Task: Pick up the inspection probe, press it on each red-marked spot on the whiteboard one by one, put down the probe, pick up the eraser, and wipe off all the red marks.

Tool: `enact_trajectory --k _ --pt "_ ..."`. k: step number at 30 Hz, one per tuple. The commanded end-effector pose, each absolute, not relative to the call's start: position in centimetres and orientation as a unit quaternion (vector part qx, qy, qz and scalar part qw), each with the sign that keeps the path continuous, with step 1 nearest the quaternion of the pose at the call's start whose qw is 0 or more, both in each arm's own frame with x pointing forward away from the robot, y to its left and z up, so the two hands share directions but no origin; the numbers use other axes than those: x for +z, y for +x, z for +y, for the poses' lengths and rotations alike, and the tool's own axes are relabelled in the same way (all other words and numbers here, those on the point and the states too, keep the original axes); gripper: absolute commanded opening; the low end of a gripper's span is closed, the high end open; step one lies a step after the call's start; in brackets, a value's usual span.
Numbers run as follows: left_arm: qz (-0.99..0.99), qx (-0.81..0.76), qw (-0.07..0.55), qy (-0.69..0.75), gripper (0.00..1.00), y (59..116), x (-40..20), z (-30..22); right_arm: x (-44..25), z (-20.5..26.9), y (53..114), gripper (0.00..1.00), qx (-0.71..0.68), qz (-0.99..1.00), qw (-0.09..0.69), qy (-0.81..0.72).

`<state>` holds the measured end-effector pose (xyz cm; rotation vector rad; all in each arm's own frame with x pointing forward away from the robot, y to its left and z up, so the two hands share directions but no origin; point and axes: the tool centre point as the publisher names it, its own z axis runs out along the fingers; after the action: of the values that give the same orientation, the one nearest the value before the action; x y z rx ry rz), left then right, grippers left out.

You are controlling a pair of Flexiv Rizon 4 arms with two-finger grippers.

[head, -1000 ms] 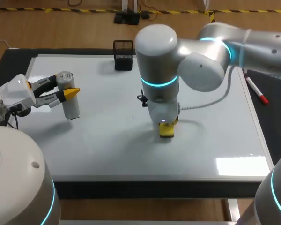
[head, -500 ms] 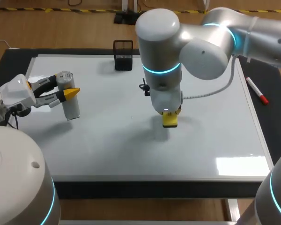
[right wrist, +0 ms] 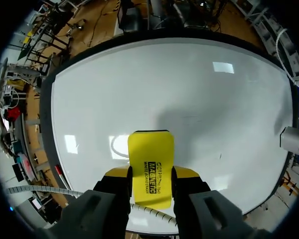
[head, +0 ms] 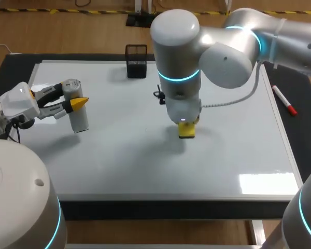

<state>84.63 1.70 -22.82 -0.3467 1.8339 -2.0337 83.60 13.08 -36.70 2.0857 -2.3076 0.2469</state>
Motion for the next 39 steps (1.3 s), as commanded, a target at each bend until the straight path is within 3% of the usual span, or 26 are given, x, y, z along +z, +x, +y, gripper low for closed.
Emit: enact_trajectory --k 1,18,39 --pt "0.652 -0.723 0.190 -0.123 0.00 84.5 -22.7 1.7 -36.5 13.1 87.0 0.00 0.069 -0.735 0.007 0.675" --pt "0.652 -0.723 0.190 -0.123 0.00 84.5 -22.7 1.7 -36.9 16.7 98.3 0.00 0.052 -0.720 -0.005 0.692" --pt "0.652 -0.723 0.190 -0.123 0.00 84.5 -22.7 1.7 -38.2 18.3 106.1 0.00 0.032 -0.721 0.014 0.692"
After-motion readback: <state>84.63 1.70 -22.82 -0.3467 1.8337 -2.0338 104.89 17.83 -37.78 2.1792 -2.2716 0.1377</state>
